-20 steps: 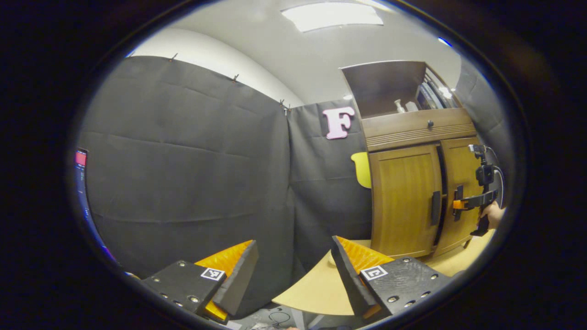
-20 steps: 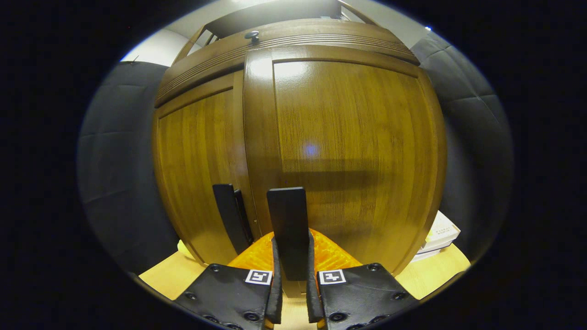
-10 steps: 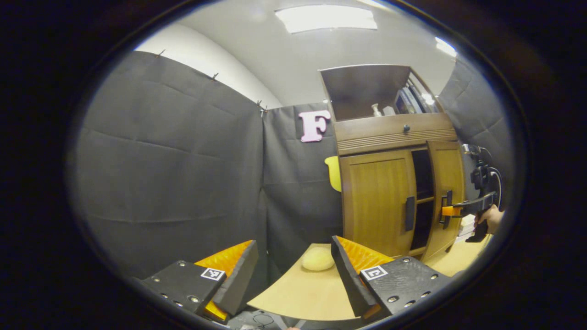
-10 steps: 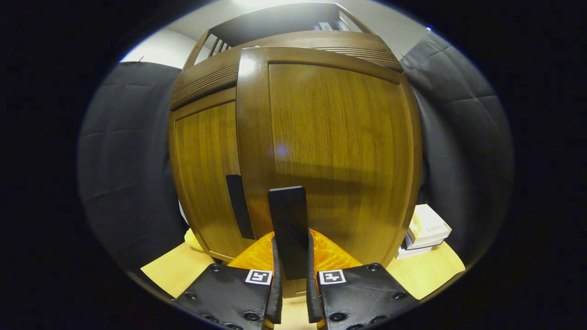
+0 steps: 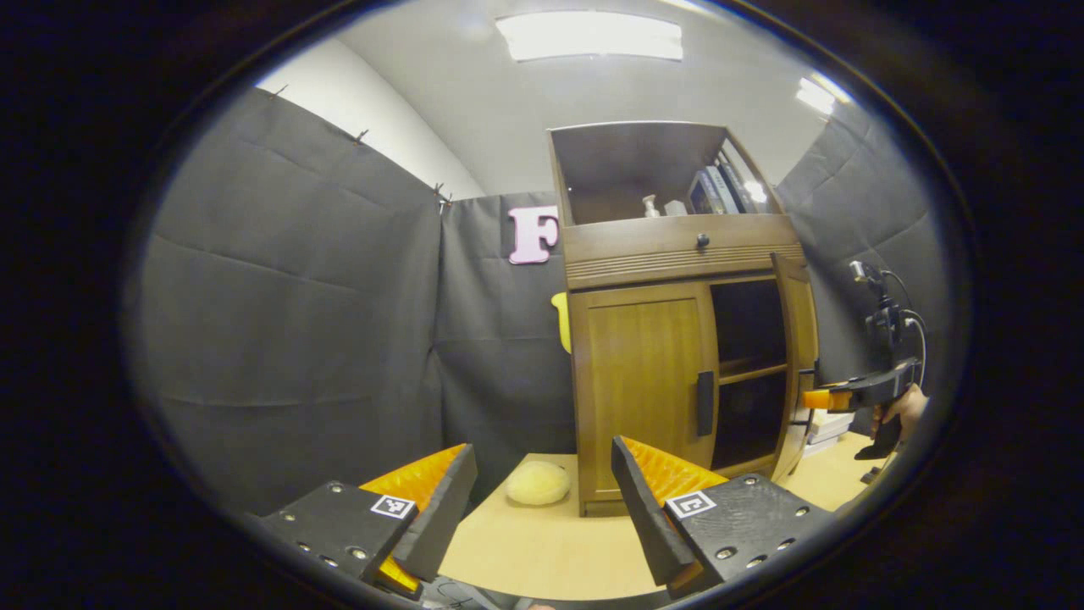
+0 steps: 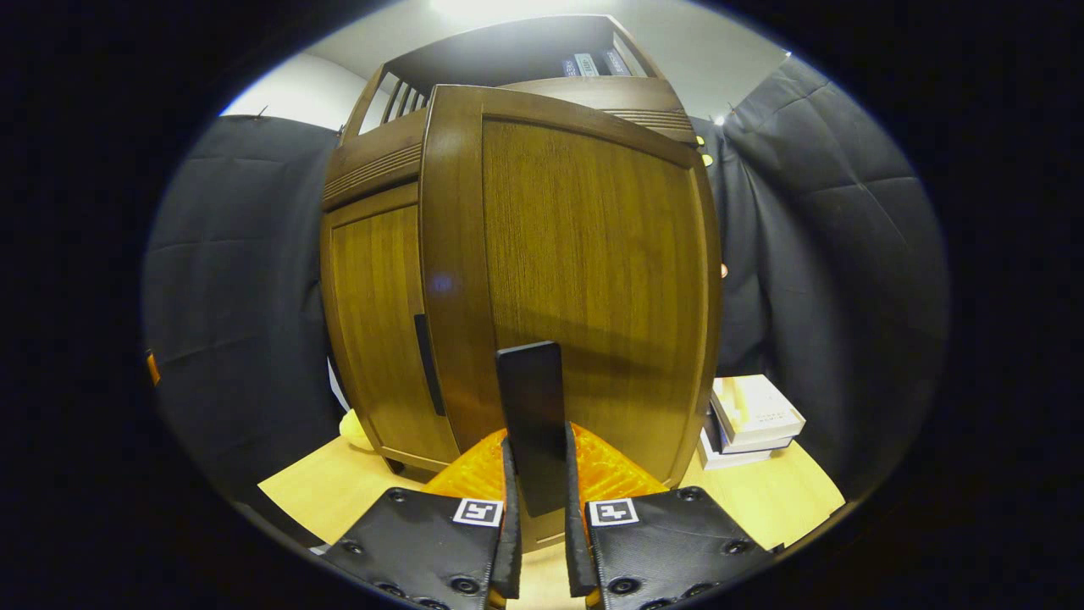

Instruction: Open the right door of the double-door shoe cabinet with the right hand, and open the left door with the left hand.

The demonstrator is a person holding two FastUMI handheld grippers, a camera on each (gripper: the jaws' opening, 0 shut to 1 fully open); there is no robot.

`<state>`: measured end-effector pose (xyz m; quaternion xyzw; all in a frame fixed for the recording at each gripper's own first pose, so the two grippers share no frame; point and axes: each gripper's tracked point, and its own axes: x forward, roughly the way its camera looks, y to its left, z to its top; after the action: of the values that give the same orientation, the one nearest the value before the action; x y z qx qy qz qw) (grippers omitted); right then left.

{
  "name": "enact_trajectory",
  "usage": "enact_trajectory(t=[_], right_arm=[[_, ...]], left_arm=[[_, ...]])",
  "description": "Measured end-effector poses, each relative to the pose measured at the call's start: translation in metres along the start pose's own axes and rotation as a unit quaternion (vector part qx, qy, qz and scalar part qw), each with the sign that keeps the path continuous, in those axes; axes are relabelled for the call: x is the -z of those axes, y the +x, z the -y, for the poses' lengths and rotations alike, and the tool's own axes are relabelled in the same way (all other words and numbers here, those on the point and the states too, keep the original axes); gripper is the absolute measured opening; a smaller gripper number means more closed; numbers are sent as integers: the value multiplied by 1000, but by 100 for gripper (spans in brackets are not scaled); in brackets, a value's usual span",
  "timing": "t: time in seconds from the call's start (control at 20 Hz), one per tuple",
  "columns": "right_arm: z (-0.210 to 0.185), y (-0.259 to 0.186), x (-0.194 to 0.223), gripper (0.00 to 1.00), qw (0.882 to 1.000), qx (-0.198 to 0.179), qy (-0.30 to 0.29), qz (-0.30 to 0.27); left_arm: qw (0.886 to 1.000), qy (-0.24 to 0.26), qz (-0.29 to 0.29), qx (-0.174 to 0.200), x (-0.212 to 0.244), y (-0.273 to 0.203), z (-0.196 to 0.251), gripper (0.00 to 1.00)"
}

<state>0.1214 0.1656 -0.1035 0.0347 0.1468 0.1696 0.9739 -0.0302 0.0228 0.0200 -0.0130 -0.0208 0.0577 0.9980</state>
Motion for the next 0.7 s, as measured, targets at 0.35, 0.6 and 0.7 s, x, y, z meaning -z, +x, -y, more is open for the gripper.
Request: enact_trajectory(t=[0.35, 0.6, 0.7], right_arm=[[24, -30, 5, 23, 1000, 7, -3, -6], [43, -45, 6, 23, 1000, 14, -8, -10], [50, -50, 6, 23, 1000, 17, -9, -11]], left_arm=[[999, -7, 2, 39, -12, -5, 6, 91], [998, -10, 3, 68, -6, -7, 9, 91], [997, -12, 2, 77, -6, -8, 11, 91]])
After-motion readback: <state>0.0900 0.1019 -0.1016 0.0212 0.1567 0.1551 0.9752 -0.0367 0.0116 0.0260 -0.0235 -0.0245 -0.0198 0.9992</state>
